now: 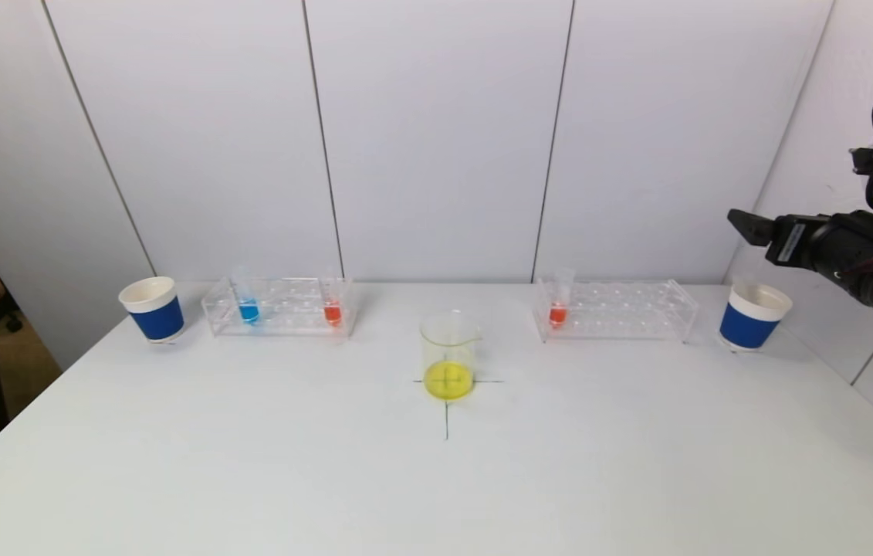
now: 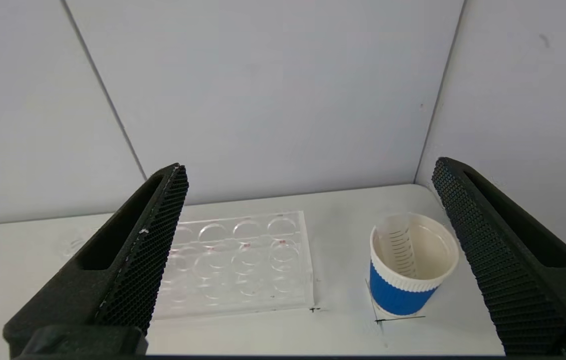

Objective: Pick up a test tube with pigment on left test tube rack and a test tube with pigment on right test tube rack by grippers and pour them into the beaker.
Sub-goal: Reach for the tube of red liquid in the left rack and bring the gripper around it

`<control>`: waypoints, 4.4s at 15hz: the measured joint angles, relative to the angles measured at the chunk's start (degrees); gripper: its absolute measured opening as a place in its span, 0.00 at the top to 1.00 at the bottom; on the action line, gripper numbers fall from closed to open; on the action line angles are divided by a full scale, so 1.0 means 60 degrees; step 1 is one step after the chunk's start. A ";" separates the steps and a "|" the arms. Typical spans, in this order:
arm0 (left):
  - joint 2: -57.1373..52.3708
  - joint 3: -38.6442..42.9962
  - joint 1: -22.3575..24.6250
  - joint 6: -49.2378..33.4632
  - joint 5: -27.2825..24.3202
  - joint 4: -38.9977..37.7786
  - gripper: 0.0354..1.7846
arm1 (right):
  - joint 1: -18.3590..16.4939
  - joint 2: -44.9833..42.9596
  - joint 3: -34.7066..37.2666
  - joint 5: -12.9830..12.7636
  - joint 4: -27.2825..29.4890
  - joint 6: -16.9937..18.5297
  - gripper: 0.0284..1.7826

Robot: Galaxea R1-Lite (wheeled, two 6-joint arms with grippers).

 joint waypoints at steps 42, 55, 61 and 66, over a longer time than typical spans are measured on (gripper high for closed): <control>0.0000 0.0000 0.0000 0.0000 -0.0004 -0.0004 0.01 | 0.0811 -1.6187 0.7176 0.0683 0.7623 -0.1928 0.01; 0.0000 0.0000 0.0000 0.0000 -0.0004 -0.0004 0.01 | 0.0807 -1.6189 0.7176 0.0211 0.8509 -0.0496 0.01; 0.0000 0.0000 0.0000 0.0035 -0.0022 0.0000 0.01 | 0.0807 -1.6189 0.7176 0.0173 0.8491 -0.0256 0.01; 0.0000 0.0000 0.0000 0.0047 0.0006 0.0000 0.01 | 0.0807 -1.6189 0.7176 0.0173 0.8491 -0.0258 0.01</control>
